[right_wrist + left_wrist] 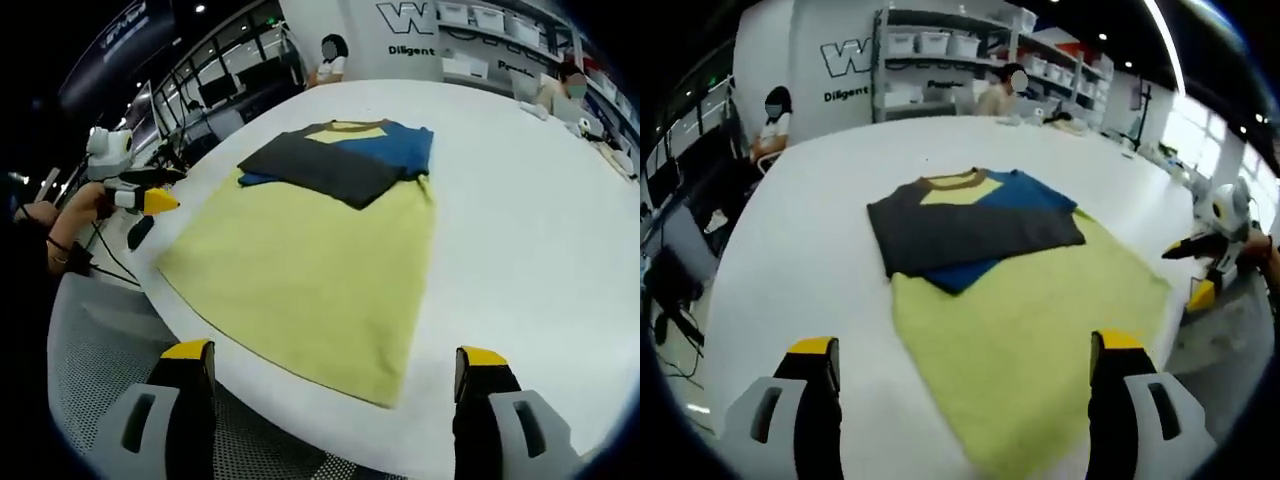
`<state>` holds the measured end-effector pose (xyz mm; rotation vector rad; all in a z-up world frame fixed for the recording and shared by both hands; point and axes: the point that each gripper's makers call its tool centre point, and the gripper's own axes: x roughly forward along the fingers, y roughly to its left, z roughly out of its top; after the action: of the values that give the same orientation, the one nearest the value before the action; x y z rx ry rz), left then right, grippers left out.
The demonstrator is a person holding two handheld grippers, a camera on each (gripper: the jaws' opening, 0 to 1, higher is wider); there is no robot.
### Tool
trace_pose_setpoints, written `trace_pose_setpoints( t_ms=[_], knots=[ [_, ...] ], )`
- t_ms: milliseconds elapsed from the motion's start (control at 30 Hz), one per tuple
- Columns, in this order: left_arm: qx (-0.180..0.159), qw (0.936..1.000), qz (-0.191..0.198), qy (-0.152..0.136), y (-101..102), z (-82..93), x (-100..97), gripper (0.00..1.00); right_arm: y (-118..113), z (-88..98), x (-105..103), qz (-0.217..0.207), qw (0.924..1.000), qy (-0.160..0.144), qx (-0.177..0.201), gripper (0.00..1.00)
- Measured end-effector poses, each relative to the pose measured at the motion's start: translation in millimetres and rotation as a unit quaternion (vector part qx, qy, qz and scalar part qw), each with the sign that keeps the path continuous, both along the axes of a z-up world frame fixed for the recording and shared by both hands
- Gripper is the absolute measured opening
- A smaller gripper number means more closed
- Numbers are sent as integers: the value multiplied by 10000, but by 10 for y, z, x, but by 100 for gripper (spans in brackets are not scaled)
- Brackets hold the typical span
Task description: Fold the garment on the visible template until the final outline fits inside the template.
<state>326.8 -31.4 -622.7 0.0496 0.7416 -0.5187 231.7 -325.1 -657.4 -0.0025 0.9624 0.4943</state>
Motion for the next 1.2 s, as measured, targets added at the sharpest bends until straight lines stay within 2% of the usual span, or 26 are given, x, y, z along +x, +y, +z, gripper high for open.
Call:
trace_pose_setpoints(
  t_ms=[233,433,500,567,633,800,867,967,1033,1067,1200],
  knots=[
    [194,9995,-78,257,53,-143,-248,94,17,-26,-1,14,10000,10,-34,97],
    [196,9981,87,572,53,-251,-463,82,1,-34,23,-59,10000,2,-57,90],
    [246,9977,118,625,56,-294,-507,75,-9,-38,31,-54,9999,-10,-102,86],
    [347,9955,244,843,100,-366,-587,66,-19,-45,31,-52,9999,3,-157,81],
    [302,9941,198,1021,84,-415,-672,62,-15,-56,6,-52,9999,74,-130,77],
    [142,9925,308,1172,74,-435,-752,54,-33,-98,-24,-118,9997,179,-125,72],
    [197,9907,303,1311,76,-461,-813,51,-56,-129,-38,-125,9994,243,-204,67],
    [292,9905,206,1326,41,-487,-876,50,-112,-181,-61,-254,9985,378,-293,56],
    [319,9889,237,1429,57,-512,-907,48,-169,-229,-102,-530,9964,598,-282,48],
    [345,9907,228,1294,70,-502,-867,47,-203,-233,-80,-586,9963,531,-340,44],
    [306,9880,382,1463,107,-510,-901,40,-252,-243,-73,-582,9958,523,-476,31]
  ],
)
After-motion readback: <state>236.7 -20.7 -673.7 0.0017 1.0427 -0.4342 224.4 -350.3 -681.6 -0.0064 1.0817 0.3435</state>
